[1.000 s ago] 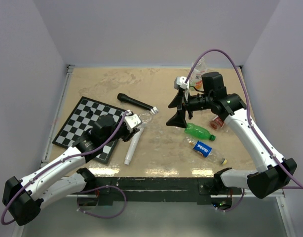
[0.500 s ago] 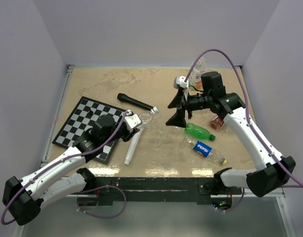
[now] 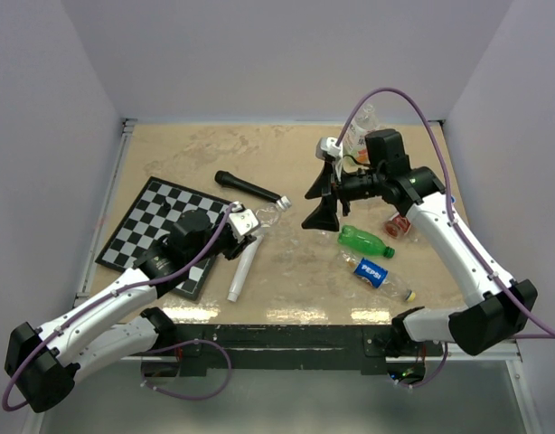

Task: Unscrew the bottle caps
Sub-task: Unscrew the bottle cap from the plastic bottle.

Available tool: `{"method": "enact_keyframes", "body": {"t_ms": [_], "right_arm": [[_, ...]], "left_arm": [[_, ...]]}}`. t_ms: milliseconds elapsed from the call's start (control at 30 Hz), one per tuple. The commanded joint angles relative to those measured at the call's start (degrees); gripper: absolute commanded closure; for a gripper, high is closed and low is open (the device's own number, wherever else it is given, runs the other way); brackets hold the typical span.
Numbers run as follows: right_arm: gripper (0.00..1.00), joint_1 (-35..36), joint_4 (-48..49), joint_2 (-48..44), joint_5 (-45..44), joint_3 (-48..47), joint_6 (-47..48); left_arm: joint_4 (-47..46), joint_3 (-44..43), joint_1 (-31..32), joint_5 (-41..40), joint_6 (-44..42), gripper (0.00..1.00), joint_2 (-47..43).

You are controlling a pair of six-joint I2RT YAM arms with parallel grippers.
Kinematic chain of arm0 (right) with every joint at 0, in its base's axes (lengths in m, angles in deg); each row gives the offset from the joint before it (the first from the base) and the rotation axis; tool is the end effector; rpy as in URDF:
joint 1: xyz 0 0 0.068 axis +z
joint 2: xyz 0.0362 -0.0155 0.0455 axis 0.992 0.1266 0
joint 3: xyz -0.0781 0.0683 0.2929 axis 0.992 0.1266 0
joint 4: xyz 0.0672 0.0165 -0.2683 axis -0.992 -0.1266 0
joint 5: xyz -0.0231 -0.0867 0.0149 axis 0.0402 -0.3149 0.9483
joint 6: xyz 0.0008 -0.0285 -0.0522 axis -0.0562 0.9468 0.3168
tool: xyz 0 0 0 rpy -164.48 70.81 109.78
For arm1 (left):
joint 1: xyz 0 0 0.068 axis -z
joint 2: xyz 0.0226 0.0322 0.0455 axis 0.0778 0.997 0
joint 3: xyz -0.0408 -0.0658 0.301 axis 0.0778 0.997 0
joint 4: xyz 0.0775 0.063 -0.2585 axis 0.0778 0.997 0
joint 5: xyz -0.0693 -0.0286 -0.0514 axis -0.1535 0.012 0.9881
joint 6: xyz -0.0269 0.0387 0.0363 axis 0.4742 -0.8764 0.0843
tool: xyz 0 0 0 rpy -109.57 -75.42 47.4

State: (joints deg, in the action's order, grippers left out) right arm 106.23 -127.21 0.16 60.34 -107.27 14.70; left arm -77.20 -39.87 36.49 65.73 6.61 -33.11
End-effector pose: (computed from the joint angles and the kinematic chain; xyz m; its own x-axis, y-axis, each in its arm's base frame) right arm 0.2409 0.1444 0.4169 -0.2783 -0.3140 -0.9077 -0.9586 0.1505 0.2418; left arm 0.1493 -0.1385 0.2979 -0.0708 0.3910 -0.9177 0.8005 0.5711 0.1816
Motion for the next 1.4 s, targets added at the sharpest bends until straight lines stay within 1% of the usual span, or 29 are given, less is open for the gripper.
{"method": "enact_keyframes", "body": {"t_ms": [0, 100, 167, 267, 367, 500, 567, 633, 667, 767, 833, 967, 1133, 1367], "right_arm": [[0.02, -0.3, 2.6, 1.9, 2.8, -3.7, -3.7], [0.02, -0.3, 5.6, 3.1, 3.5, -3.0, -7.7], [0.02, -0.3, 10.2, 4.1, 1.5, -2.0, -12.5], [0.02, -0.3, 10.8, 7.6, 0.6, -2.9, -14.5], [0.05, -0.3, 10.8, 10.1, 1.2, -4.2, -15.8], [0.12, -0.3, 12.2, 11.4, 1.8, -3.9, -18.1], [0.18, -0.3, 13.2, 11.5, 2.1, -3.5, -18.4], [0.23, -0.3, 14.0, 11.5, 2.8, -3.0, -20.9], [0.28, -0.3, 14.1, 11.5, 3.1, -3.0, -21.2], [0.39, -0.3, 14.5, 12.1, 4.2, -2.9, -21.9], [0.43, -0.3, 14.7, 12.3, 4.7, -2.9, -22.5], [0.43, -0.3, 14.8, 12.2, 4.7, -2.4, -22.8], [0.39, -0.3, 15.1, 12.1, 3.7, -1.5, -23.2], [0.39, -0.2, 15.2, 12.8, 2.9, -0.9, -23.7]], "left_arm": [[-2.7, -0.4, 0.2, 1.4, -0.5, 1.0, 0.2], [-2.7, -0.4, 0.2, 1.7, -0.6, 1.0, -0.1], [-2.8, -0.4, 0.2, 2.1, -0.5, 1.0, 0.0], [-2.9, -0.4, 0.2, 2.8, -0.6, 1.0, 0.0], [-3.0, -0.4, 0.2, 3.1, -0.5, 1.0, 0.0], [-3.1, -0.3, 0.2, 3.2, -0.5, 1.0, 0.0], [-3.1, -0.4, 0.3, 3.4, -0.5, 1.0, 0.1], [-3.2, -0.3, 0.2, 3.5, -0.5, 1.0, 0.3], [-3.1, -0.3, 0.2, 3.6, -0.5, 1.0, 0.2], [-3.2, -0.3, 0.2, 3.7, -0.5, 1.0, 0.4], [-3.2, -0.3, 0.3, 3.6, -0.5, 1.0, 0.2], [-3.2, -0.2, 0.2, 3.6, -0.6, 1.0, 0.2], [-3.2, -0.3, 0.2, 3.6, -0.5, 1.0, 0.2], [-3.2, -0.3, 0.3, 3.6, -0.5, 1.0, 0.0]]}}
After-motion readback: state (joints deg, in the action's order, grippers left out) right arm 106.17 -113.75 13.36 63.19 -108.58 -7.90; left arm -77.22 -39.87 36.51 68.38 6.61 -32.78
